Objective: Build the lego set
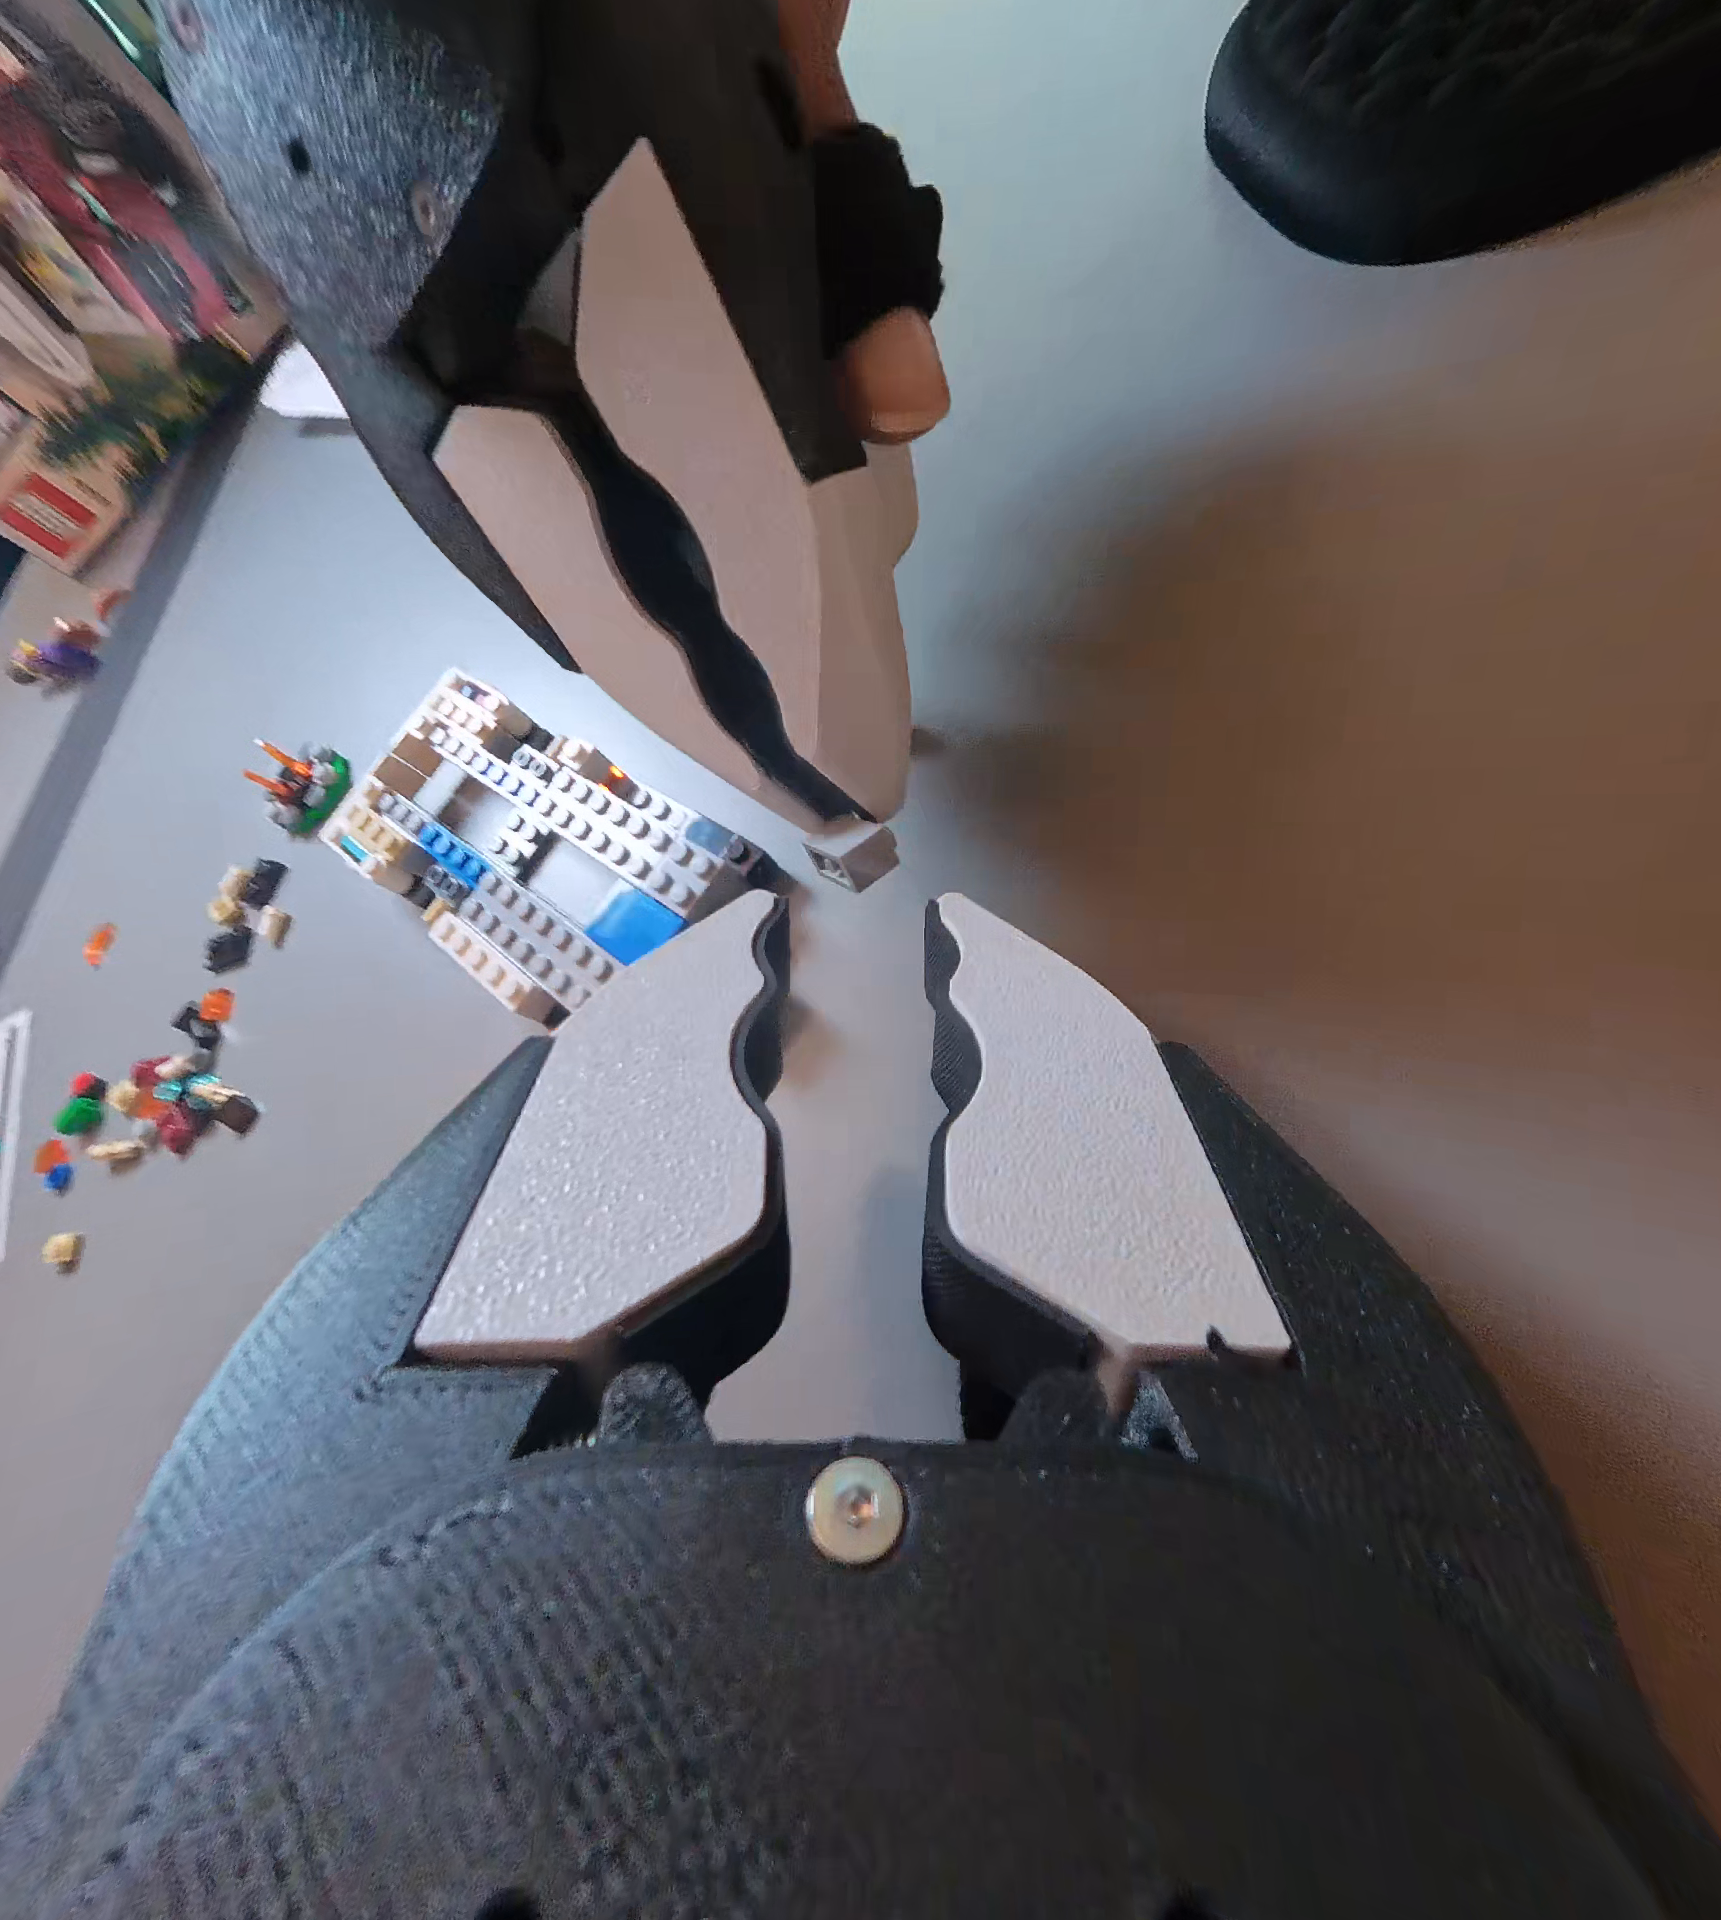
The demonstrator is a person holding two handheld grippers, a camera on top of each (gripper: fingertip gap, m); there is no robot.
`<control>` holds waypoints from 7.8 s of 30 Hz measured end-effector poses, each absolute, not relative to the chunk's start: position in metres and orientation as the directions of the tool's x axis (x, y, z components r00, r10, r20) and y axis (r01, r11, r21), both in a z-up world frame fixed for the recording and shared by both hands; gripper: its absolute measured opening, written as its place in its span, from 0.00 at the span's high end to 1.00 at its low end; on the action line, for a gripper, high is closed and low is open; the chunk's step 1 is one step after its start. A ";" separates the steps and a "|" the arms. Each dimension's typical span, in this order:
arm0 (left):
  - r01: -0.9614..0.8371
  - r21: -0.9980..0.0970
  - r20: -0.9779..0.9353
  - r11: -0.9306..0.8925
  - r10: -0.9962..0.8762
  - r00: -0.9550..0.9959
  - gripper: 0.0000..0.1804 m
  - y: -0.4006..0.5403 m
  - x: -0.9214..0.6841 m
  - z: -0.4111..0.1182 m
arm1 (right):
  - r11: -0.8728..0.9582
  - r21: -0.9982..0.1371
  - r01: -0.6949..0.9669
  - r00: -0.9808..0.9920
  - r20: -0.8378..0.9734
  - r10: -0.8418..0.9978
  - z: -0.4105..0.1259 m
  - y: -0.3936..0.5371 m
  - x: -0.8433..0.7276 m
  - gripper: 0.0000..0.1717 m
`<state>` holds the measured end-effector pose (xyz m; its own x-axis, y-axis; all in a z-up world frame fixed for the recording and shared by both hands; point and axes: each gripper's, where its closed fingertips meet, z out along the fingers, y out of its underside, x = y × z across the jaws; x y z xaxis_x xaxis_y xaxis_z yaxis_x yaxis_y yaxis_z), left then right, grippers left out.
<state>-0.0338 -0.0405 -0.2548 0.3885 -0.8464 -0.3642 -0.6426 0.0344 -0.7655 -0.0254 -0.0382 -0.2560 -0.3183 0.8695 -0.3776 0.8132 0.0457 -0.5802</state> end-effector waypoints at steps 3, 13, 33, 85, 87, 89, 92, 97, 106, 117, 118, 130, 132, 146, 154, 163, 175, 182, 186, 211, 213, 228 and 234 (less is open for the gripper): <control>-0.658 -0.739 -0.485 0.148 -0.794 0.366 0.87 -0.040 -0.029 -0.243 | -0.091 -0.555 0.827 -0.243 -0.498 0.832 -0.250 -0.042 -0.026 0.97; -0.754 -0.634 -0.575 0.174 -0.758 0.308 0.92 -0.036 -0.044 -0.253 | -0.045 -0.605 0.795 -0.239 -0.381 0.893 -0.256 -0.033 -0.031 0.96; -0.413 -0.876 0.023 -0.250 -0.876 0.482 0.90 -0.041 -0.069 -0.239 | 0.479 -0.555 0.680 -0.408 0.257 0.876 -0.260 -0.036 -0.061 0.92; -0.643 -0.749 -0.176 -0.162 -0.886 0.428 0.92 -0.006 -0.047 -0.278 | 0.035 -0.552 0.833 0.087 0.194 0.977 -0.270 0.005 -0.032 0.95; -0.629 -0.759 -0.163 -0.169 -0.886 0.435 0.92 -0.006 -0.046 -0.278 | 0.041 -0.538 0.842 0.086 0.210 0.974 -0.271 0.005 -0.031 0.95; -0.623 -0.761 -0.155 -0.179 -0.883 0.444 0.92 -0.005 -0.046 -0.278 | 0.049 -0.519 0.853 0.084 0.230 0.970 -0.272 0.005 -0.031 0.95; -0.618 -0.763 -0.153 -0.188 -0.877 0.455 0.93 -0.005 -0.045 -0.278 | 0.071 -0.498 0.864 0.084 0.281 0.956 -0.272 0.006 -0.031 0.95; -0.613 -0.767 -0.152 -0.190 -0.874 0.461 0.94 -0.006 -0.044 -0.278 | 0.067 -0.473 0.879 0.081 0.286 0.955 -0.273 0.005 -0.029 0.95; -0.621 -0.764 -0.170 -0.173 -0.876 0.452 0.95 -0.008 -0.040 -0.278 | 0.063 -0.384 0.921 0.059 0.296 0.953 -0.276 0.006 -0.022 0.95; -0.597 -0.780 -0.152 -0.188 -0.868 0.472 0.94 -0.006 -0.042 -0.275 | 0.064 -0.363 0.929 0.054 0.306 0.951 -0.272 0.009 -0.025 0.95; -0.596 -0.781 -0.150 -0.188 -0.869 0.472 0.94 -0.006 -0.042 -0.275 | 0.064 -0.371 0.926 0.056 0.302 0.952 -0.272 0.009 -0.026 0.95; -0.585 -0.787 -0.146 -0.196 -0.862 0.486 0.93 -0.005 -0.043 -0.273 | -0.053 -0.488 0.871 0.160 0.180 0.971 -0.274 0.000 -0.002 0.91; -0.583 -0.788 -0.145 -0.198 -0.861 0.487 0.93 -0.004 -0.043 -0.274 | -0.070 -0.512 0.856 0.184 0.175 0.967 -0.275 0.004 -0.004 0.91; -0.560 -0.802 -0.130 -0.209 -0.853 0.505 0.91 0.001 -0.051 -0.268 | -0.037 -0.583 0.812 0.175 0.182 0.967 -0.274 0.005 -0.012 0.95; -0.665 -0.739 -0.233 -0.107 -0.886 0.402 0.79 0.023 -0.061 -0.268 | 0.016 -0.561 0.828 0.139 0.232 0.963 -0.274 0.008 -0.018 0.95; -0.685 -0.727 -0.217 -0.043 -0.933 0.289 0.77 0.024 -0.039 -0.261 | 0.039 -0.528 0.848 0.117 0.258 0.959 -0.275 0.009 -0.021 0.95; -0.762 -0.646 -0.198 -0.047 -0.953 0.227 0.78 0.028 -0.030 -0.278 | 0.025 -0.548 0.836 0.130 0.243 0.961 -0.277 0.012 -0.023 0.95; -0.754 -0.655 -0.211 -0.047 -0.947 0.243 0.79 0.029 -0.032 -0.278 | 0.017 -0.572 0.820 0.146 0.237 0.960 -0.276 0.013 -0.026 0.95; -0.750 -0.660 -0.219 -0.044 -0.944 0.248 0.79 0.029 -0.034 -0.278 | 0.010 -0.589 0.808 0.160 0.236 0.959 -0.275 0.012 -0.027 0.95; -0.715 -0.691 -0.180 -0.107 -0.932 0.314 0.80 0.018 -0.067 -0.273 | -0.104 -0.579 0.809 0.207 0.115 0.972 -0.283 0.004 -0.037 0.95; -0.716 -0.689 -0.180 -0.110 -0.931 0.316 0.80 0.017 -0.066 -0.273 | -0.097 -0.582 0.808 0.203 0.120 0.972 -0.282 0.004 -0.037 0.95; -0.773 -0.633 -0.178 -0.042 -0.964 0.198 0.68 0.029 -0.065 -0.273 | -0.050 -0.585 0.809 0.182 0.170 0.968 -0.275 0.009 -0.041 0.95; -0.780 -0.626 -0.175 -0.023 -0.970 0.169 0.71 0.026 -0.054 -0.277 | -0.067 -0.578 0.813 0.194 0.160 0.968 -0.278 0.011 -0.037 0.95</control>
